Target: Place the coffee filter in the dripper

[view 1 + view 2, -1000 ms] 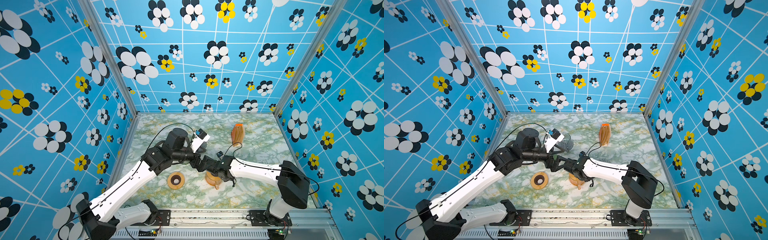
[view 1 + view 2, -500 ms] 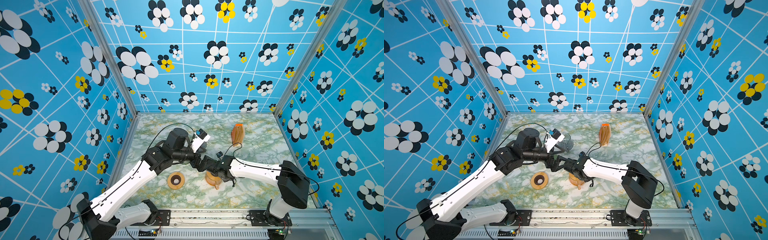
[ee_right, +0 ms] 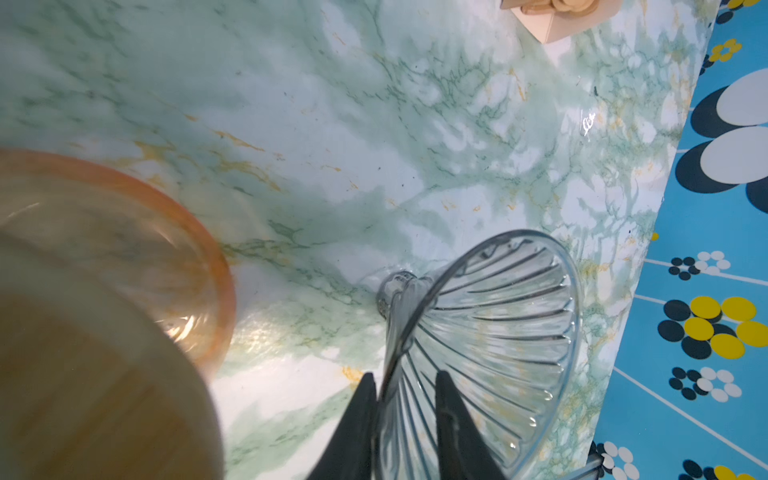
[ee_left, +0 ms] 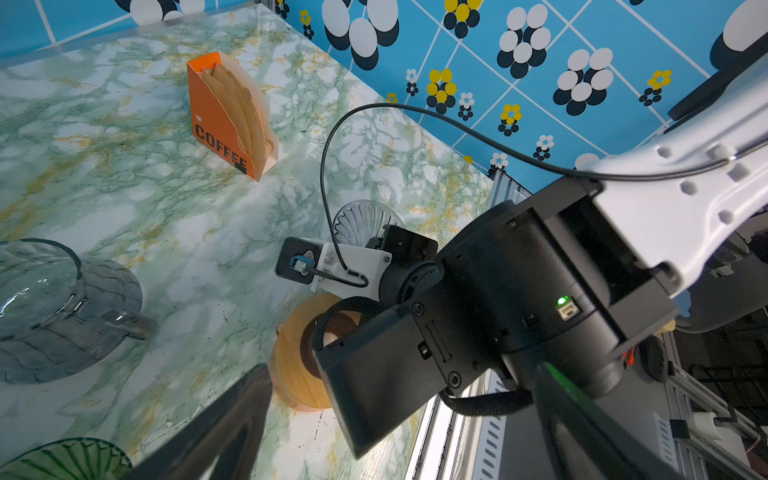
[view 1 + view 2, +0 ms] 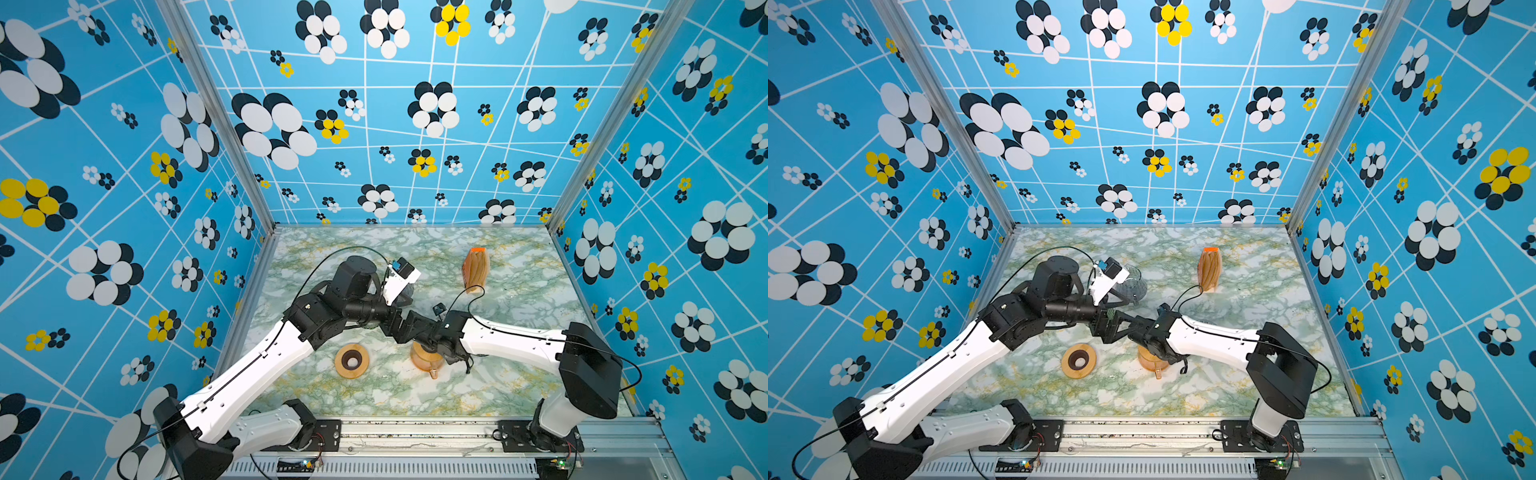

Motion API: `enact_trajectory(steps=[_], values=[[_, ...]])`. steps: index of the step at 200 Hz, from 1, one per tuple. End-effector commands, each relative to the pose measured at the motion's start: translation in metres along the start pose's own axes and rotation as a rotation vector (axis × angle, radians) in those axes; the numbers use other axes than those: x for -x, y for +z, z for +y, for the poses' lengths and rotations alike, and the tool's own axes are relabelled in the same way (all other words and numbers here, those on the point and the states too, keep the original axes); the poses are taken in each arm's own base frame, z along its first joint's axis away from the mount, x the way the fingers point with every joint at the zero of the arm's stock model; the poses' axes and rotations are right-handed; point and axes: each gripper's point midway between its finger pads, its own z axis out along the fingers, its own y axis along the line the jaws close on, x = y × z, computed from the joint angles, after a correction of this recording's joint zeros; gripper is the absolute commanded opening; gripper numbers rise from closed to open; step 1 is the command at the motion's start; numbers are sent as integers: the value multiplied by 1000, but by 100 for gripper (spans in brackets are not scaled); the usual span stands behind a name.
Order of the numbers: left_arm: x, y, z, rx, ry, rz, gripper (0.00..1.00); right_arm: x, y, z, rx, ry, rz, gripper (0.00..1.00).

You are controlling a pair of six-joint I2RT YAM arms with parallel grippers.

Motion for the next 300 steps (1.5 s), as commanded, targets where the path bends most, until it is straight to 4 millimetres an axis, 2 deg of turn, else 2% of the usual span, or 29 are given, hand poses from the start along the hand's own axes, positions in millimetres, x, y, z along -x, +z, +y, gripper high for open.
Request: enact_trajectory(steps=[1,22,68,95,118,162,195,243,300], values=[[-4,3,5,7,-6,11,99,0,-13,-2,52,13,-27,32],[-4,3,5,5,-6,11,99,-2,-21,1,118,24,-42,40],[-4,4,5,6,-10,13,99,-8,-47,0,316,102,-103,43],[-4,4,5,4,-14,13,99,-8,-54,-11,463,243,-129,43],[-5,5,7,6,-20,14,99,-6,-54,-29,589,398,-153,44],[-5,6,5,-4,-25,16,99,-9,-43,-60,740,595,-114,50],[-4,4,-1,-32,-1,6,99,-18,-19,-75,774,711,-46,53],[-4,2,-6,-57,11,6,99,-28,12,-76,780,790,30,54],[-4,1,-7,-63,33,3,99,-25,25,-67,826,833,31,49]])
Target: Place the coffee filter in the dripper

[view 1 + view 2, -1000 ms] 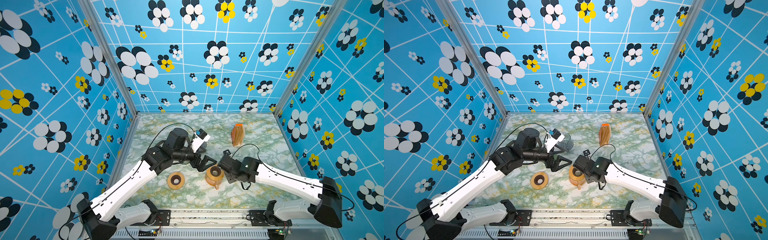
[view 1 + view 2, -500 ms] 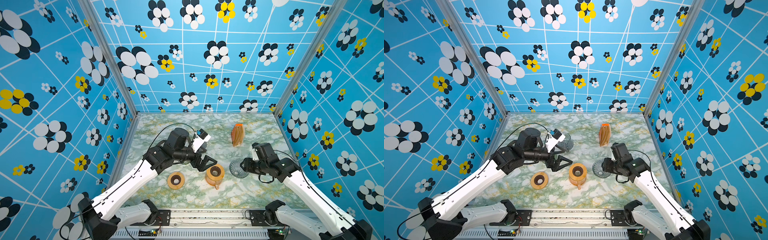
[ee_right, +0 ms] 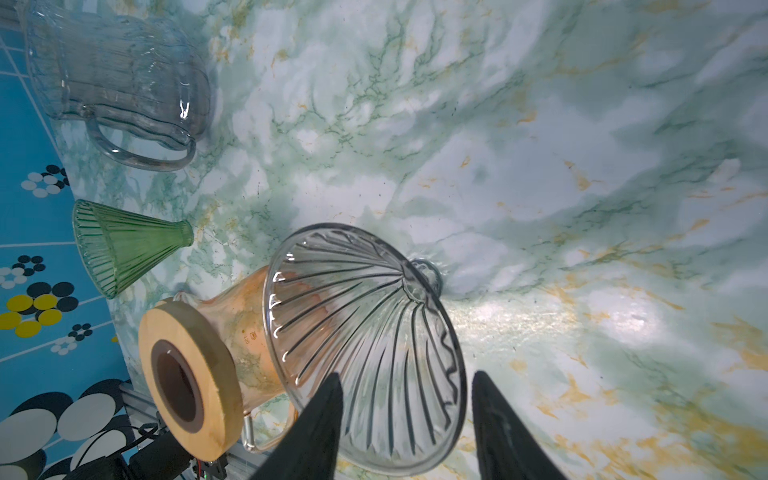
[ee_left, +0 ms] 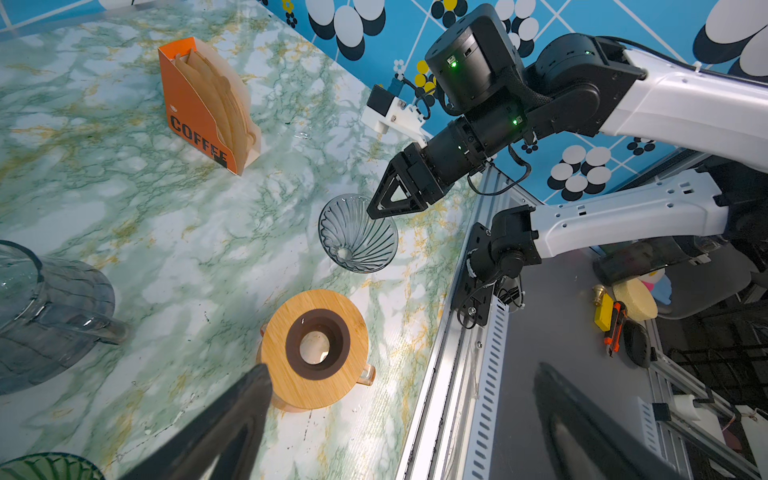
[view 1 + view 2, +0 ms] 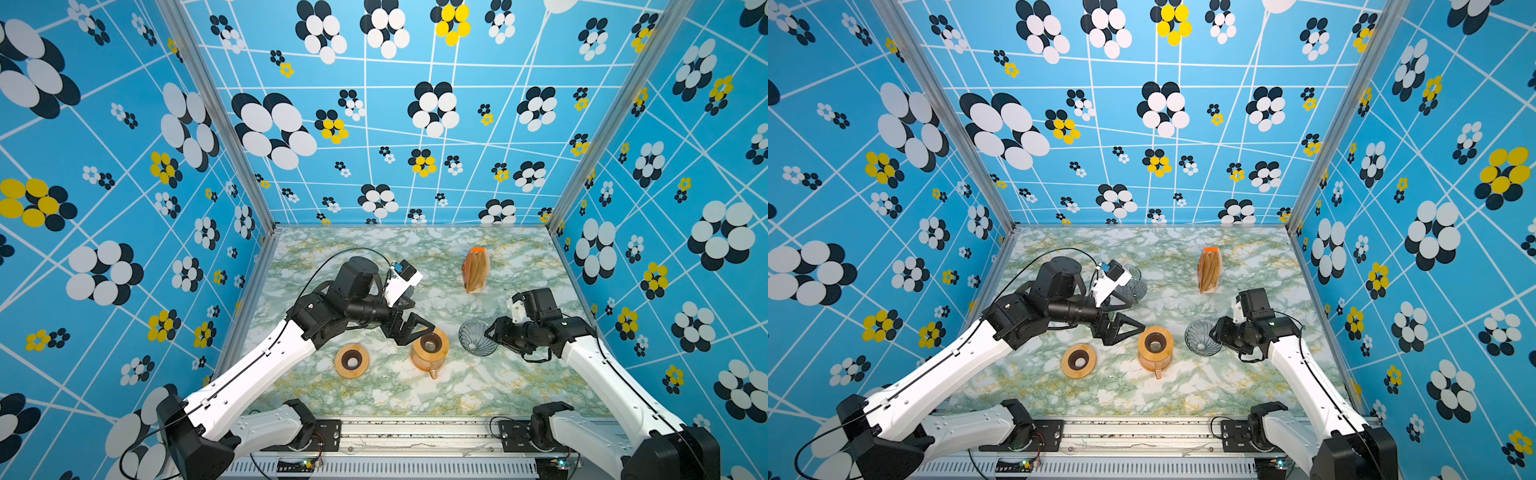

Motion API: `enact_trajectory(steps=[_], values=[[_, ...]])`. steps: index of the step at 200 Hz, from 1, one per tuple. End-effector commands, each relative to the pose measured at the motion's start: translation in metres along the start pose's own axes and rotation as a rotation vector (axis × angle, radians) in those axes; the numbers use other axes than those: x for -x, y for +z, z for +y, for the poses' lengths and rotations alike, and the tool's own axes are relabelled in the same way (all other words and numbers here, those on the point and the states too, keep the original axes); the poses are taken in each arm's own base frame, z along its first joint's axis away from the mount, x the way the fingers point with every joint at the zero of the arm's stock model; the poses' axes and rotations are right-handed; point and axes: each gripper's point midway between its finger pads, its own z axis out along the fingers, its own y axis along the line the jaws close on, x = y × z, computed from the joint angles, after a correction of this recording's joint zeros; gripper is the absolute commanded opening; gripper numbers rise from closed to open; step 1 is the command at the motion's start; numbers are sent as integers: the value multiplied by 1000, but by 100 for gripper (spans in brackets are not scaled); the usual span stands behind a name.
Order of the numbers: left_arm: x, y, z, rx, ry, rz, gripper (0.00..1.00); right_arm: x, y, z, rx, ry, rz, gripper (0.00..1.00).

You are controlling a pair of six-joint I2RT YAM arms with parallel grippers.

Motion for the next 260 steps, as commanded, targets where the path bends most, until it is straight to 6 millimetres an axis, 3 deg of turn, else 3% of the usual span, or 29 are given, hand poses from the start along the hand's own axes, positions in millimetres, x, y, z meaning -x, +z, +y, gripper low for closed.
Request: enact_trajectory(steps=[1,38,83,120,150,260], values=[[2,-4,-4,-21,38,-17,99,-1,8,4,50,10,11,49],[1,-1,-4,-17,71,-28,99,1,7,1,81,42,3,46],[1,9,7,109,92,-32,99,7,8,-5,112,94,1,45],[4,13,1,132,86,-27,99,6,13,-7,111,101,18,44],[-5,17,3,151,73,-11,99,5,18,-9,102,109,39,40],[-14,11,3,153,40,-32,99,1,35,-17,73,124,112,33]])
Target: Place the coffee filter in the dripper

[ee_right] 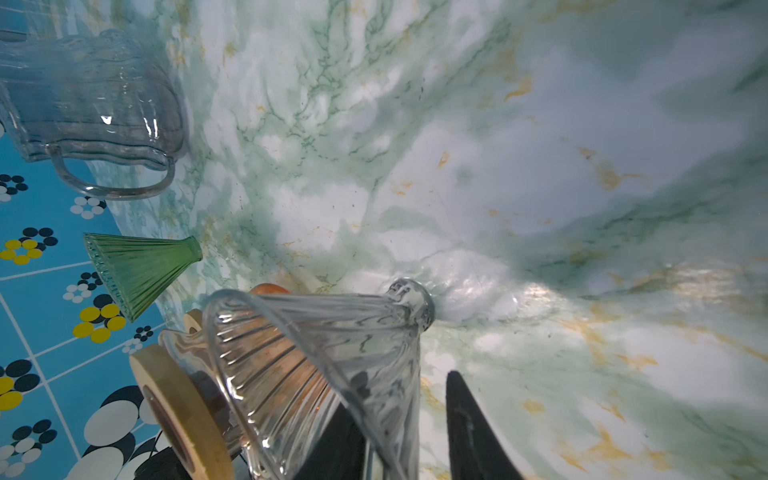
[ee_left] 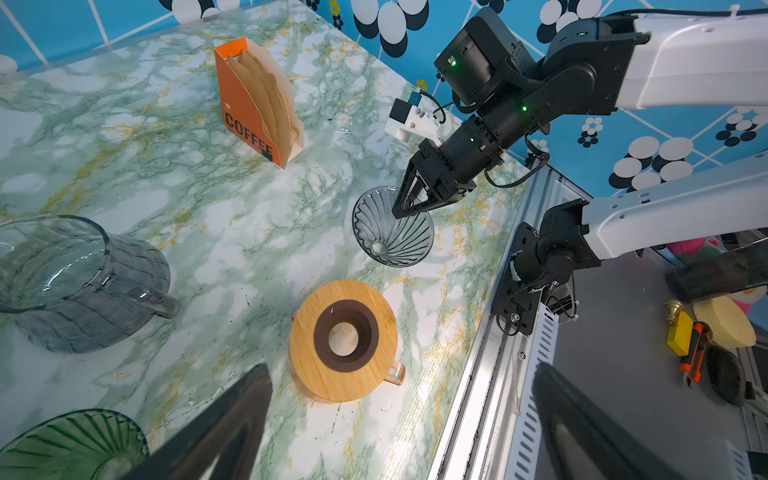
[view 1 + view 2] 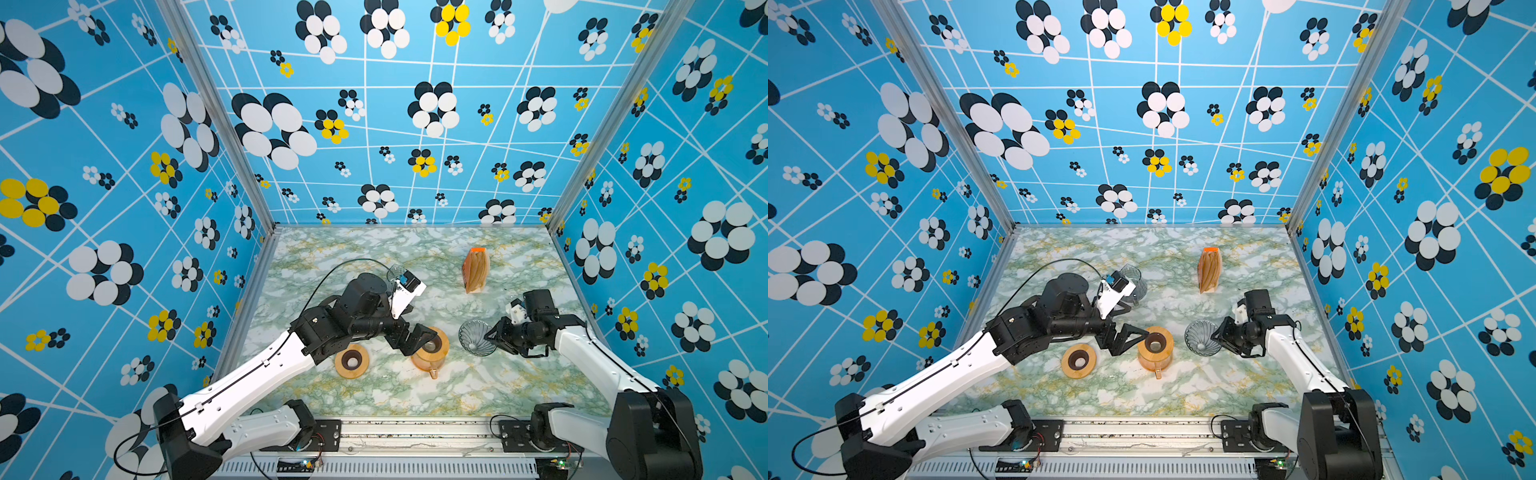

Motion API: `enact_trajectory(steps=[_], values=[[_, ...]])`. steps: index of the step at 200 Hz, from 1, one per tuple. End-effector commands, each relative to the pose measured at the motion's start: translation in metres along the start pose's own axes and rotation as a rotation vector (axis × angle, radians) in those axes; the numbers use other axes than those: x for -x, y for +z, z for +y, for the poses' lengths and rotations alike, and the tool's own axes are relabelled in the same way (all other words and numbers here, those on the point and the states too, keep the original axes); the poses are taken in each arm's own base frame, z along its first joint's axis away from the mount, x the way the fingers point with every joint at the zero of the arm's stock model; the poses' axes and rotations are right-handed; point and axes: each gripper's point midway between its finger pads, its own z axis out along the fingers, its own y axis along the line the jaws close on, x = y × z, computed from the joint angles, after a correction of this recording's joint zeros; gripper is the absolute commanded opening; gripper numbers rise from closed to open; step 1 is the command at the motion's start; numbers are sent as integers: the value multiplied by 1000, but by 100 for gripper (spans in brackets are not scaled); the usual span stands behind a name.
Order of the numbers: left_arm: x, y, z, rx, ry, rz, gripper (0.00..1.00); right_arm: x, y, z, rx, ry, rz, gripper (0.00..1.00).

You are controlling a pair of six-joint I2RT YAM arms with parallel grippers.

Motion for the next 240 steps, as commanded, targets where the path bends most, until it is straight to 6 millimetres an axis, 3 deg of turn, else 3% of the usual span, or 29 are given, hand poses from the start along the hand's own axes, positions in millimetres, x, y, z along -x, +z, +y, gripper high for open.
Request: enact_trajectory(steps=[1,88,240], values=[[2,-1,-1,1,-3,-20,99,2,3,1,15,-17,4,33],[3,7,2,1,-16,-18,99,1,10,5,20,-40,20,24],[0,3,12,7,-74,-53,99,4,-1,12,7,-78,-35,12]])
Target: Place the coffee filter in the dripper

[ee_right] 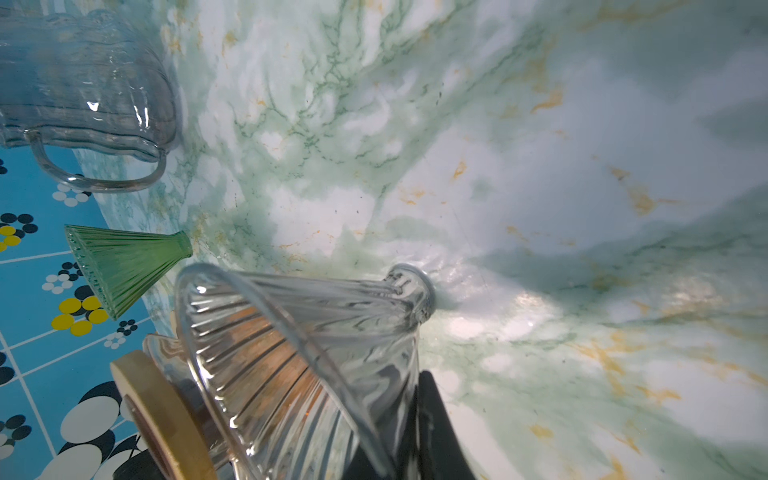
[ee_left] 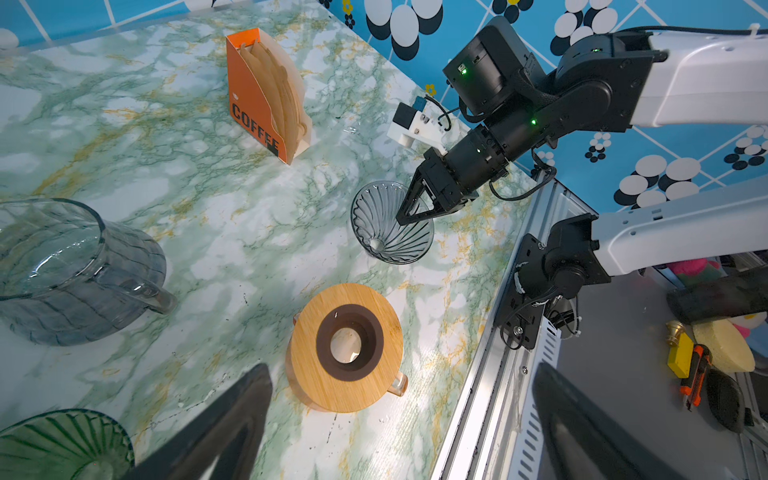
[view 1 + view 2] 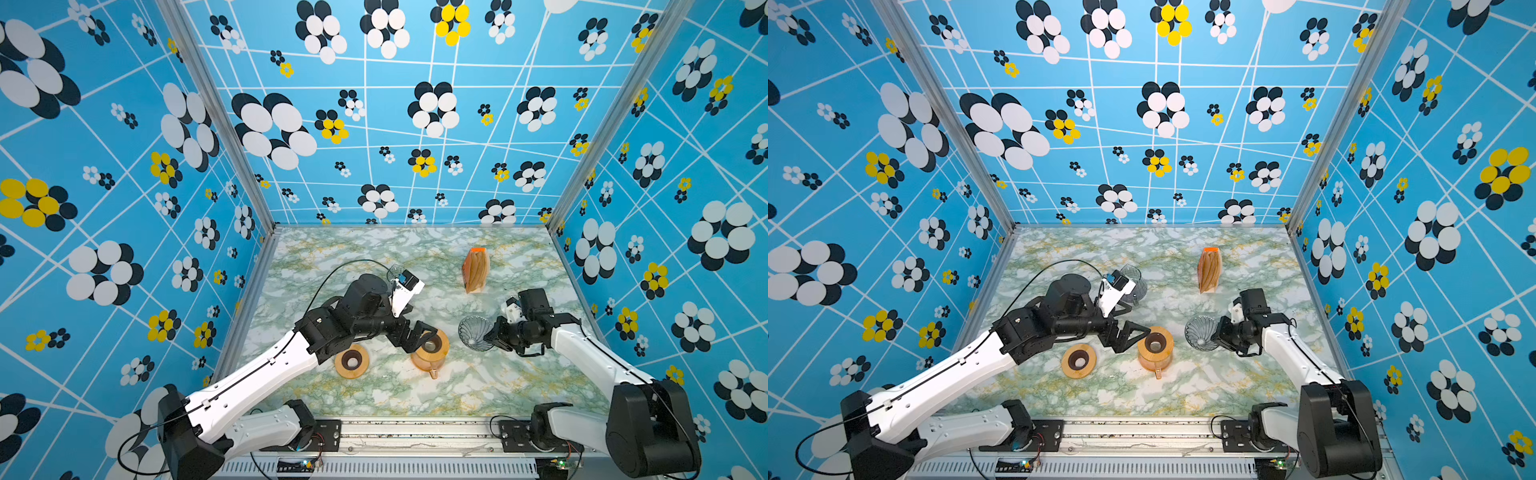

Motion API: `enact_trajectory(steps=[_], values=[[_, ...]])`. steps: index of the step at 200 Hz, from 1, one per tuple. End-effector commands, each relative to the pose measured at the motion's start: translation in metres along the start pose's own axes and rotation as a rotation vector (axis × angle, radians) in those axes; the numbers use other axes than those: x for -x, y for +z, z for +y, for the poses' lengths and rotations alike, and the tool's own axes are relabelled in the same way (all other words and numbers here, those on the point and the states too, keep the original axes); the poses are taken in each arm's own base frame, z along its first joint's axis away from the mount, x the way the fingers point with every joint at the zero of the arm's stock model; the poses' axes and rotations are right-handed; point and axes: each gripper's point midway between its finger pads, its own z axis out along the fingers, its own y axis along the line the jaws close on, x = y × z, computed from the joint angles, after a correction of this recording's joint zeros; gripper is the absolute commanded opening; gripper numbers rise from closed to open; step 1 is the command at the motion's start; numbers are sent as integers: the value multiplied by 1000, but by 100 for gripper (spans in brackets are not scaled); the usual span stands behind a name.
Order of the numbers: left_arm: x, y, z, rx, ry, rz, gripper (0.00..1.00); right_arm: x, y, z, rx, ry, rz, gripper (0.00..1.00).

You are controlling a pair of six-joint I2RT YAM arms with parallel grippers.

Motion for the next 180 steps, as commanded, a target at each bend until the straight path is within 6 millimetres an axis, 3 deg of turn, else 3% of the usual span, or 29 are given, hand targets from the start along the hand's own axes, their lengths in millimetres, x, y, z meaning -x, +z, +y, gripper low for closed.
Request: enact_trajectory(steps=[1,43,81,180], values=[[5,-6,-1,-9,-14,-37,99,2,-8,6,6,-26,-26,12],[6,-9,9,23,-45,-30,99,11,-22,21,34,-56,-58,10],[7,-14,16,42,-68,-38,99,7,-35,45,70,-125,-41,10],[2,-13,22,58,-79,-18,99,5,-68,72,110,-201,-38,10]])
